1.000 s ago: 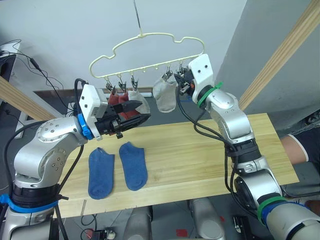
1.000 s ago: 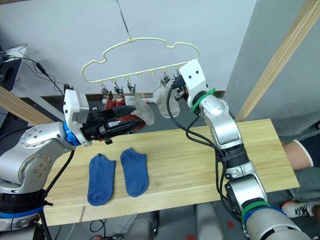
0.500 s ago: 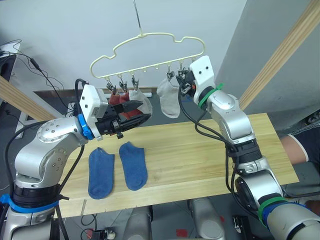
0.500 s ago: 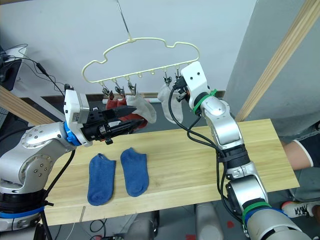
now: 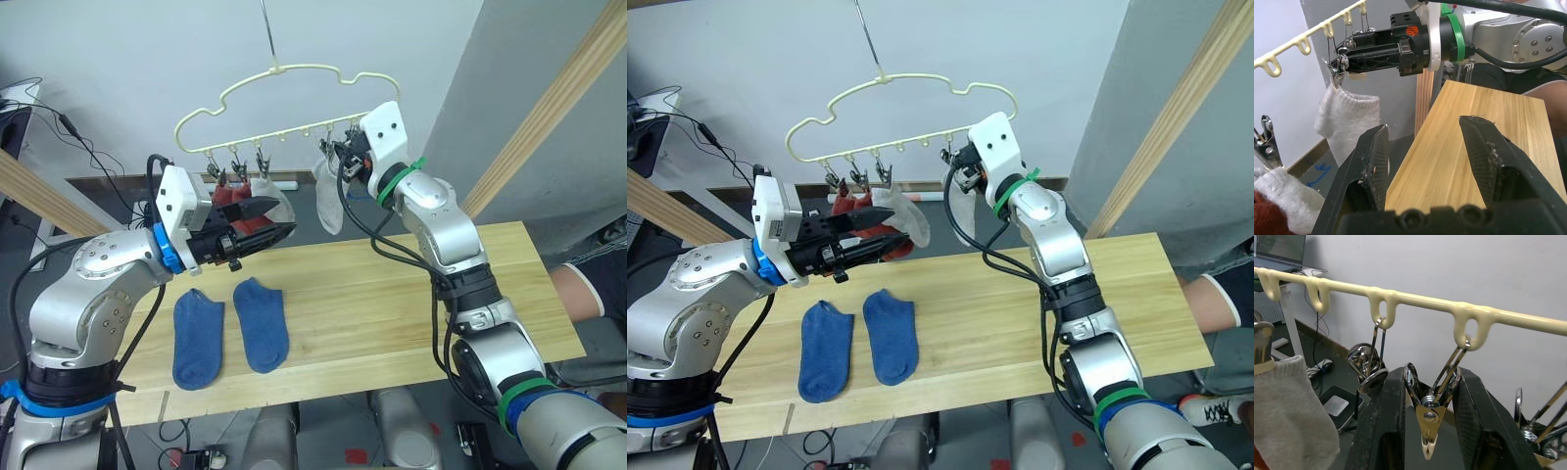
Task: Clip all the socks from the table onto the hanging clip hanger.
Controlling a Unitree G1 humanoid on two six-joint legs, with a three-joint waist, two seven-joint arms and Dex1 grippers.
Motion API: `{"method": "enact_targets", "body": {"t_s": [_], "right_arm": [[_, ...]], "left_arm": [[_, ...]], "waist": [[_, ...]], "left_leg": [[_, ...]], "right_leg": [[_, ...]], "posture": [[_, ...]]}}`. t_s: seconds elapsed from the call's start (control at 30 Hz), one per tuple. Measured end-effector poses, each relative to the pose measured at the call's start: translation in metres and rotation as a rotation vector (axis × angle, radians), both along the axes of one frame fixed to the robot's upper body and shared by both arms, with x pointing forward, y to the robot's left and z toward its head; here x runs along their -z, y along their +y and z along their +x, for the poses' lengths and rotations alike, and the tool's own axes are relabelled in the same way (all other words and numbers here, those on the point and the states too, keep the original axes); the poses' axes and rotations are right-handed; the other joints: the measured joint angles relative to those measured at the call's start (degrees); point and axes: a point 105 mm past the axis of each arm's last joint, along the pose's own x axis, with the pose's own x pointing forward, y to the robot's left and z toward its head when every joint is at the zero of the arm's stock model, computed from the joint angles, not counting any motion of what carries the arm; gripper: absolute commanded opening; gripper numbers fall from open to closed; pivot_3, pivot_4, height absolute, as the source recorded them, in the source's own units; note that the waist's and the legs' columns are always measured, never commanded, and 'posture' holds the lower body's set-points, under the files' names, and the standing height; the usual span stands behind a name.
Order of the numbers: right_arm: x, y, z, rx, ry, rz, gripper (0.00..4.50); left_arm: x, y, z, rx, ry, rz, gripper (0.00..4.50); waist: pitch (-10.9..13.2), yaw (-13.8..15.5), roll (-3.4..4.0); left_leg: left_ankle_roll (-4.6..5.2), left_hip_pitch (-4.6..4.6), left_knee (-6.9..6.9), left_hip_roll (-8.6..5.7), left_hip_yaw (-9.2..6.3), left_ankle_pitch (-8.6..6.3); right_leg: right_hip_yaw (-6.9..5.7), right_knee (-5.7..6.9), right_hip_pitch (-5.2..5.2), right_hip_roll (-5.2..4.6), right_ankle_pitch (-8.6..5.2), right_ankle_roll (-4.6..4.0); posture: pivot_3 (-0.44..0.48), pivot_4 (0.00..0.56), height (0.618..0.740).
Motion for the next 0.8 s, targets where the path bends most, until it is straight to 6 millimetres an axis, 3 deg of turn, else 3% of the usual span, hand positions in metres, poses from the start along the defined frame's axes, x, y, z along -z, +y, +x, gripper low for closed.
{"method": "enact_targets", "body": {"t_s": [0.47,0.63,0.8], "right_arm": [[-0.0082,0.0008,0.0009,-0.003,0.02,0.094,1.36],[-0.0075,0.0022,0.0007,-0.01,0.034,0.112,0.25],[-0.0054,0.002,0.0007,-0.014,0.049,0.117,0.19]], "left_arm": [[0.001,-0.0012,0.0008,-0.005,0.023,-0.027,2.56],[0.0012,-0.0015,0.0009,-0.005,0.024,-0.03,2.56],[0.0076,-0.0002,0.001,-0.027,0.047,-0.037,2.56]], "waist": [[0.0,0.0,0.0],[0.0,0.0,0.0],[0.0,0.0,0.0]], "left_leg": [[0.0,0.0,0.0,0.0,0.0,0.0],[0.0,0.0,0.0,0.0,0.0,0.0],[0.0,0.01,0.0,0.0,0.0,0.0]], "right_leg": [[0.0,0.01,0.0,0.0,0.0,0.0],[0.0,0.01,0.0,0.0,0.0,0.0],[0.0,0.01,0.0,0.0,0.0,0.0]], "posture": [[-0.144,0.295,0.74],[-0.145,0.296,0.74],[-0.147,0.296,0.74]]}}
